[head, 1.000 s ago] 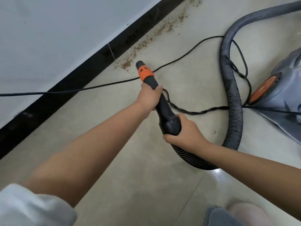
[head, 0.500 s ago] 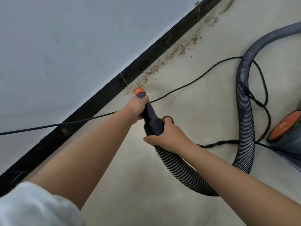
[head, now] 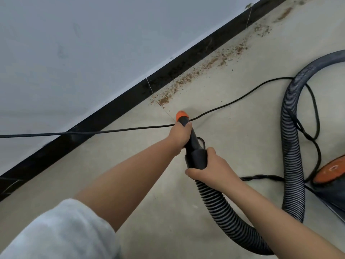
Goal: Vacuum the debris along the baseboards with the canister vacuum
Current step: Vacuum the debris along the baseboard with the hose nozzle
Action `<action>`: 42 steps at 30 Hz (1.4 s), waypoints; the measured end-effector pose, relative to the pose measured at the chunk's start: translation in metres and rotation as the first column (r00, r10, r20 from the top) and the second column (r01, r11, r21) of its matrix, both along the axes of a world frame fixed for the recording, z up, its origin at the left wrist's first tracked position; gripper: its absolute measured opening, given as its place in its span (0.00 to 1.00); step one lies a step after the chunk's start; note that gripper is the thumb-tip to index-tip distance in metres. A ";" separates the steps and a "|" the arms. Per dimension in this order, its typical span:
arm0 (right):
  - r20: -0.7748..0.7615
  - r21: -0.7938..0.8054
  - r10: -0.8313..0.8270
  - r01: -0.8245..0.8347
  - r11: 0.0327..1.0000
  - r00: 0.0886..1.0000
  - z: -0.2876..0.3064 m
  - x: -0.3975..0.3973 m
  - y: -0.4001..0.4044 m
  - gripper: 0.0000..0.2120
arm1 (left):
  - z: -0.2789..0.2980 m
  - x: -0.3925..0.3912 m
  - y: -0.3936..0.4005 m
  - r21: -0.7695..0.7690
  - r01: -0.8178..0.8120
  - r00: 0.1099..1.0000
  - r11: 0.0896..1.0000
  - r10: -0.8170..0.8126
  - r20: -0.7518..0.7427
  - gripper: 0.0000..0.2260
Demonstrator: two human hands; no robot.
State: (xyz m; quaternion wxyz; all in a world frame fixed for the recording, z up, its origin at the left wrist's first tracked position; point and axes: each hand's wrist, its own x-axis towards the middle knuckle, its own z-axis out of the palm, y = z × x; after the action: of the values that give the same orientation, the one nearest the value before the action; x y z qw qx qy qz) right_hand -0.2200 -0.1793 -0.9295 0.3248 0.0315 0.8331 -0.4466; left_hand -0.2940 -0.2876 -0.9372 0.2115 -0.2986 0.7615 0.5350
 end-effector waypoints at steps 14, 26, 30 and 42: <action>0.131 -0.113 0.018 -0.003 0.994 0.991 0.013 -0.065 -0.021 0.21 | -0.010 -0.058 -0.032 0.103 -0.275 0.961 0.956 0.270 0.062 0.25; -0.033 0.162 0.086 -0.079 0.984 0.996 -0.012 -0.052 -0.064 0.26 | -0.041 -0.047 -0.067 0.098 -0.188 0.977 0.977 0.196 -0.082 0.23; -0.031 0.158 0.121 -0.114 0.981 0.992 -0.011 -0.057 -0.068 0.26 | -0.041 -0.048 -0.072 0.091 -0.219 0.972 0.972 0.225 -0.072 0.23; -0.040 0.116 0.199 -0.193 0.974 0.979 -0.016 -0.066 -0.086 0.23 | -0.032 -0.051 -0.089 -0.030 -0.289 0.957 0.957 0.287 -0.036 0.18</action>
State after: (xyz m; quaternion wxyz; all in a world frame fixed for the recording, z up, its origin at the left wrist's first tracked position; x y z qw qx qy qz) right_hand -0.2860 -0.2658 -0.9454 0.3434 -0.0442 0.8640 -0.3656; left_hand -0.3451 -0.3764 -0.9697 0.1142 -0.4014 0.7222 0.5515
